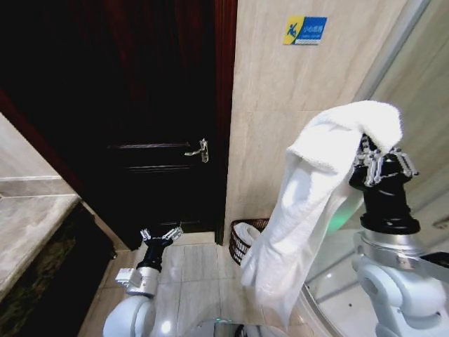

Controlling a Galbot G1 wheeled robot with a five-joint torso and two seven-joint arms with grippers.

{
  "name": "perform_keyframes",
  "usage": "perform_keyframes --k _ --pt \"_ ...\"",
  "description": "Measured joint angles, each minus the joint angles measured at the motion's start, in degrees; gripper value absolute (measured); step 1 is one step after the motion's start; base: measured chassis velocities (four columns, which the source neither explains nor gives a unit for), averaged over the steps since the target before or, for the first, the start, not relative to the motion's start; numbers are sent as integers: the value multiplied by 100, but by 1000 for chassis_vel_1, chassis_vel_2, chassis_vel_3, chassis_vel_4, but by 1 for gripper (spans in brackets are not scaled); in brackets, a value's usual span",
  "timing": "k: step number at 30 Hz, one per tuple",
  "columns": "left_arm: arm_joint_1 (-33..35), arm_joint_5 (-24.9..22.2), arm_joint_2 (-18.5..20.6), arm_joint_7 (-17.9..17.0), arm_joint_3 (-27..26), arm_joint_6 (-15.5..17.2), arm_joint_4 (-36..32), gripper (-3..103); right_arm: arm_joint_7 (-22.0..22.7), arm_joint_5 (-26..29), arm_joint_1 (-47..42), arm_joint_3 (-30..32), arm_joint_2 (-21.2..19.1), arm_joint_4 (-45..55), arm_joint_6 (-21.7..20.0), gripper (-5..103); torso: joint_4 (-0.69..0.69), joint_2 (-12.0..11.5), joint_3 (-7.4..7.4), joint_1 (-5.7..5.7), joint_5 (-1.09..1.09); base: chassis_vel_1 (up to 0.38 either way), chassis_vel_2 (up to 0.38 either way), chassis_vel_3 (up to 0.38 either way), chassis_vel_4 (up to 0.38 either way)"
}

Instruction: Discard the used towel into the hamper.

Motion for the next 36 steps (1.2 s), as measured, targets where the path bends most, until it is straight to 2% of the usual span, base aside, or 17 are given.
perform_keyframes --k 15,20,22,29,36 --pt "0 0 0 0 0 0 0 100 -94 150 -22 148 -34 -36 102 7 0 0 0 1 0 -112 114 115 -110" --pt "-1 0 0 0 0 0 0 100 -135 157 -44 68 -15 -265 271 7 0 -1 1 3 0 -57 57 46 -48" --pt "-1 0 0 0 0 0 0 100 -170 174 0 8 -22 -486 399 7 0 -1 1 2 1 0 0 0 0" --pt "0 0 0 0 0 0 0 100 -710 342 124 -391 90 -1200 1017 7 0 0 -1 -3 1 0 0 0 0" --pt "0 0 0 0 0 0 0 100 -917 291 325 -686 163 -1763 1384 7 0 0 0 -1 0 0 0 0 0"
